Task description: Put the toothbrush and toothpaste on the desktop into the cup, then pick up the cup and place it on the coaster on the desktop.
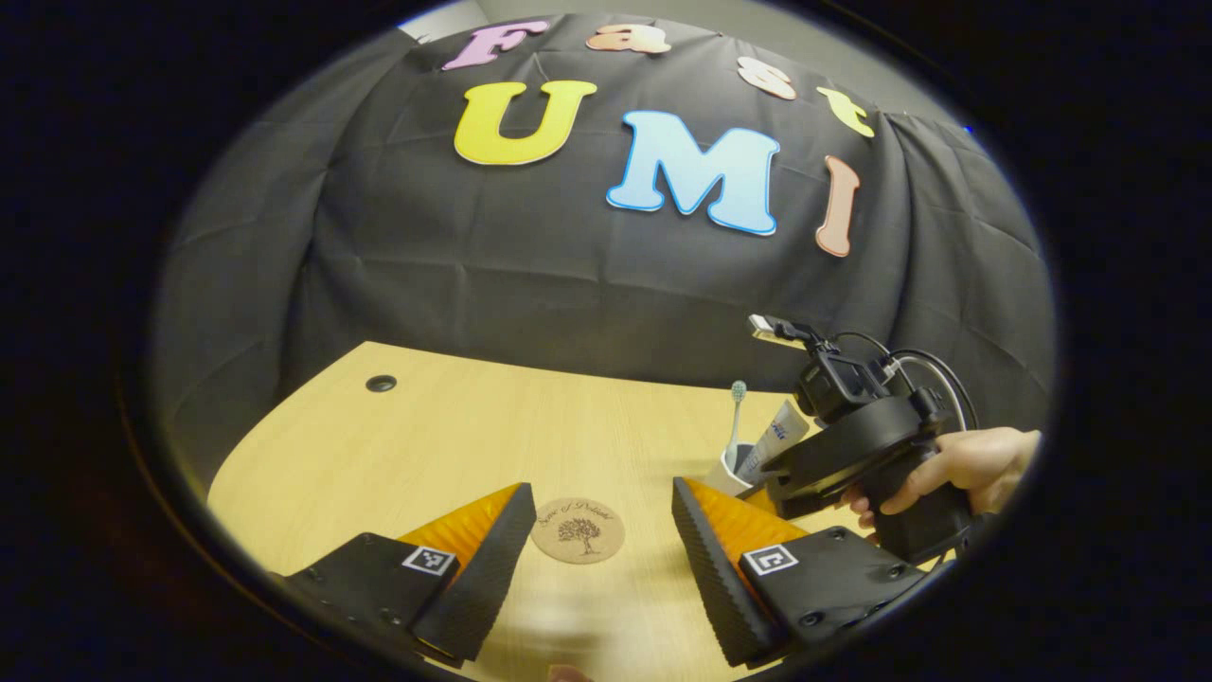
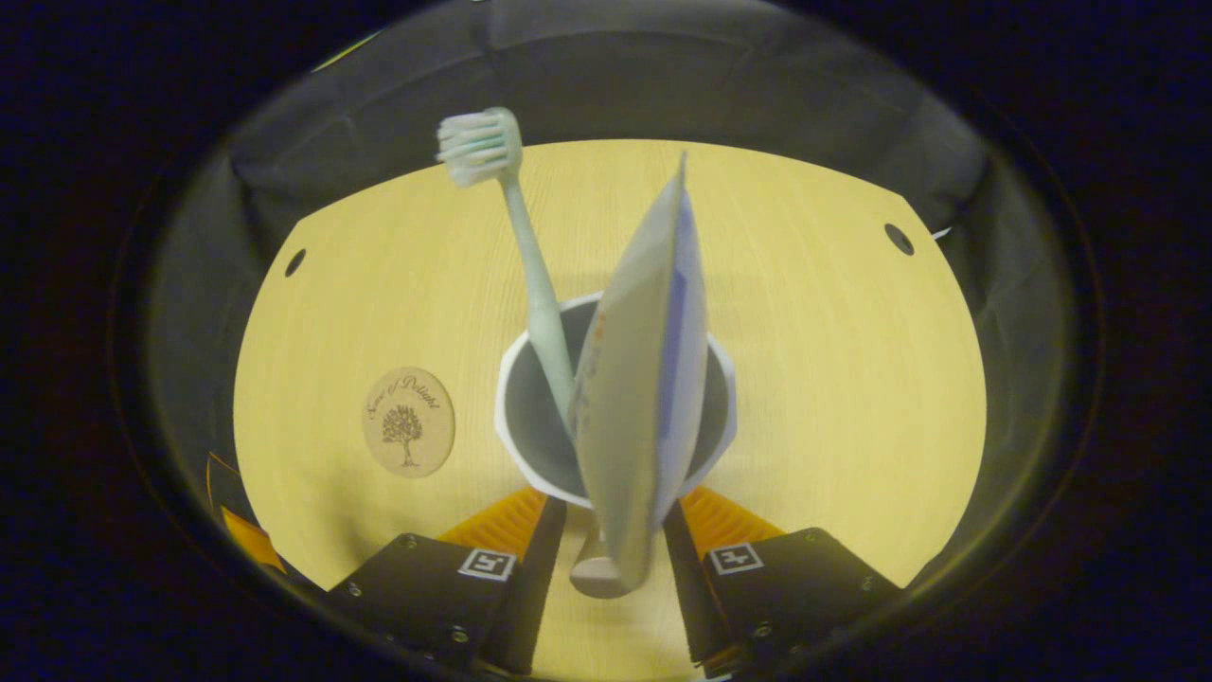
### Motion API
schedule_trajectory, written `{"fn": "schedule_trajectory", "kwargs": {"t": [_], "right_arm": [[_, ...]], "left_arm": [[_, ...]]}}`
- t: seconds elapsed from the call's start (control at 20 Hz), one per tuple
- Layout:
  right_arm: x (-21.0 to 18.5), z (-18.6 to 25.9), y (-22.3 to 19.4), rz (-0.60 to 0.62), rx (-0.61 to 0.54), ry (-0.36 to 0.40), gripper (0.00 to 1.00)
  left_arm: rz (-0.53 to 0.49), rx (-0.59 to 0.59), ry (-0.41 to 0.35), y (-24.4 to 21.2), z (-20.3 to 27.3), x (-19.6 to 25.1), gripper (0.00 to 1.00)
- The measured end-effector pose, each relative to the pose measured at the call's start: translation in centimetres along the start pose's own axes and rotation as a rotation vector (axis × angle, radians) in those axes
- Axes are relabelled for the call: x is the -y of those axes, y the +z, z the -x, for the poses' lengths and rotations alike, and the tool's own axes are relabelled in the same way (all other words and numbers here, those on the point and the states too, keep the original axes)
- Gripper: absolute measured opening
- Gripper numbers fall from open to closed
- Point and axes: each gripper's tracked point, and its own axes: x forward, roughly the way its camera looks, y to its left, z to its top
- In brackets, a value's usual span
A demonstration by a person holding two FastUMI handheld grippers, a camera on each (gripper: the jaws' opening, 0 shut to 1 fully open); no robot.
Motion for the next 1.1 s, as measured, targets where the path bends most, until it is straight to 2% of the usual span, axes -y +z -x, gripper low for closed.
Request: {"fn": "schedule_trajectory", "kwargs": {"t": [0.1, 0.15, 0.2, 0.25, 0.35, 0.4, 0.5, 0.95, 1.0, 1.1], "right_arm": [[0.4, -0.4, -0.1, 0.01, 0.005, -0.011, 0.54], [0.5, -0.3, -0.2, 0.002, 0.008, -0.006, 0.56], [0.6, -0.2, -0.1, -0.015, 0.002, -0.005, 0.38], [0.4, 0.1, -0.1, -0.032, -0.002, 0.01, 0.31], [0.5, 0.0, 0.0, -0.042, 0.002, 0.016, 0.32], [0.4, -0.1, 0.0, -0.03, 0.009, 0.016, 0.28], [0.2, 0.0, 0.1, -0.02, 0.023, 0.022, 0.25], [0.0, 0.1, 0.3, 0.054, 0.056, 0.056, 0.25], [0.0, 0.1, 0.4, 0.059, 0.055, 0.059, 0.25], [-0.1, 0.2, 0.4, 0.065, 0.055, 0.073, 0.25]], "left_arm": [[0.003, -0.002, 0.006, -0.1, 0.1, -0.2, 0.94], [0.001, -0.002, 0.01, -0.1, 0.1, -0.4, 0.94], [0.0, 0.0, 0.014, 0.0, 0.1, -0.5, 0.94], [-0.003, 0.002, 0.016, 0.1, 0.1, -0.5, 0.94], [-0.007, 0.003, 0.018, 0.1, 0.2, -0.5, 0.94], [-0.008, 0.003, 0.018, 0.2, 0.2, -0.4, 0.94], [-0.008, 0.007, 0.022, 0.3, 0.3, -0.5, 0.94], [0.01, 0.002, 0.052, -0.1, 1.3, -1.6, 0.94], [0.012, 0.003, 0.057, -0.1, 1.6, -1.9, 0.89], [0.012, 0.007, 0.072, -0.1, 2.2, -2.5, 0.89]]}}
